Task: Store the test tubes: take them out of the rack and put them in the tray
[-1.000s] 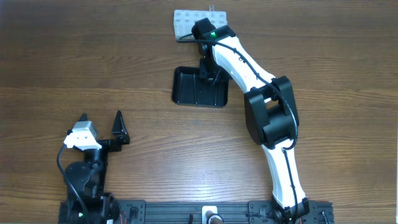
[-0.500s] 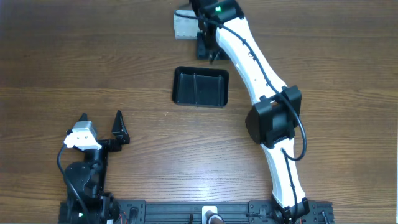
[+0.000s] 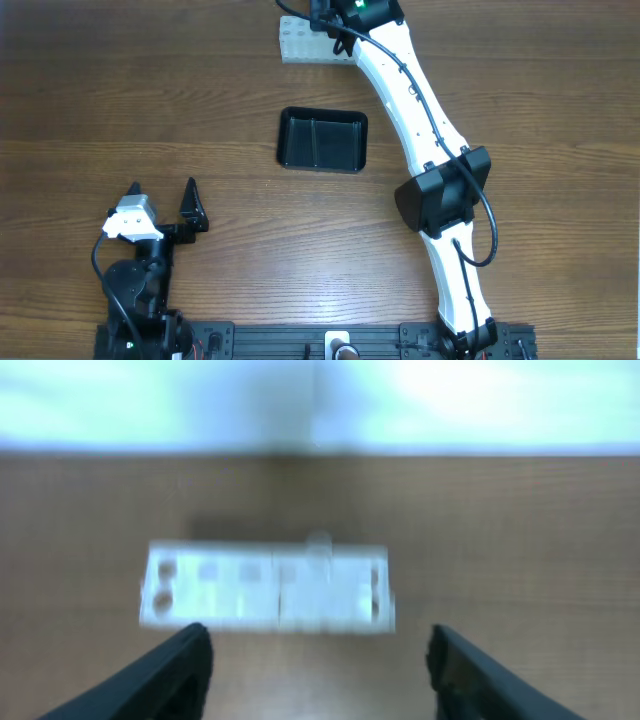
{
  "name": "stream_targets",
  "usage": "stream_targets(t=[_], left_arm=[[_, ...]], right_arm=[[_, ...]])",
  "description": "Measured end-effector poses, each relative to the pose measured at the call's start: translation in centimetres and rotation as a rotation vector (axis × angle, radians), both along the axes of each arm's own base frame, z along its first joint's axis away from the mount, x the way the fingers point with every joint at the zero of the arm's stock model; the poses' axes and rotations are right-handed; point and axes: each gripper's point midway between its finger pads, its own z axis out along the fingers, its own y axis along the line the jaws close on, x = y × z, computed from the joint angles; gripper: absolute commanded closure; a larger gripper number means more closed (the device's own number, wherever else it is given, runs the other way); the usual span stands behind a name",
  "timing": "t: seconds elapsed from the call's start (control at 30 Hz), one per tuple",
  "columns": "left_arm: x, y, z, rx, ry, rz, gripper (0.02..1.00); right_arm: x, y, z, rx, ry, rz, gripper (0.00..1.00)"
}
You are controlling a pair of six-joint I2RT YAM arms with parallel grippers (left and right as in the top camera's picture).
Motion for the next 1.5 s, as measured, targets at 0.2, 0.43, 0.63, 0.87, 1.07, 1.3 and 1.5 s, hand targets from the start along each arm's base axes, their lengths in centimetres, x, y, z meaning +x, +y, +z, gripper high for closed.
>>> stream_targets(t=[0.2, 0.43, 0.63, 0.87, 1.07, 1.3, 1.5], left_arm=[[0.0, 0.0, 0.0, 0.000, 0.000, 0.000, 0.023], [0.0, 0.0, 0.0, 0.000, 0.000, 0.000, 0.020], [0.0, 0.0, 0.0, 0.000, 0.000, 0.000, 0.020], [0.0, 0.0, 0.0, 0.000, 0.000, 0.000, 0.020], [0.0, 0.0, 0.0, 0.000, 0.000, 0.000, 0.023], [0.0, 0.0, 0.0, 0.000, 0.000, 0.000, 0.023], [0.0, 0.0, 0.0, 0.000, 0.000, 0.000, 0.020]], right_arm=[[2.6, -0.5, -1.3, -0.007, -0.087, -0.023, 0.187], [4.1, -1.2, -4.3, -0.016, -0.115, -0.033, 0.189], [4.5, -1.0, -5.9, -0.029, -0.124, -0.019, 0.189], [5.4, -0.7, -7.6, -0.090, -0.132, 0.029, 0.198], [5.8, -0.5, -9.1, -0.111, -0.127, 0.046, 0.220], [6.1, -0.4, -10.2, -0.117, -0.123, 0.049, 0.240], [6.4, -0.3, -10.2, -0.111, -0.137, 0.048, 0.253]])
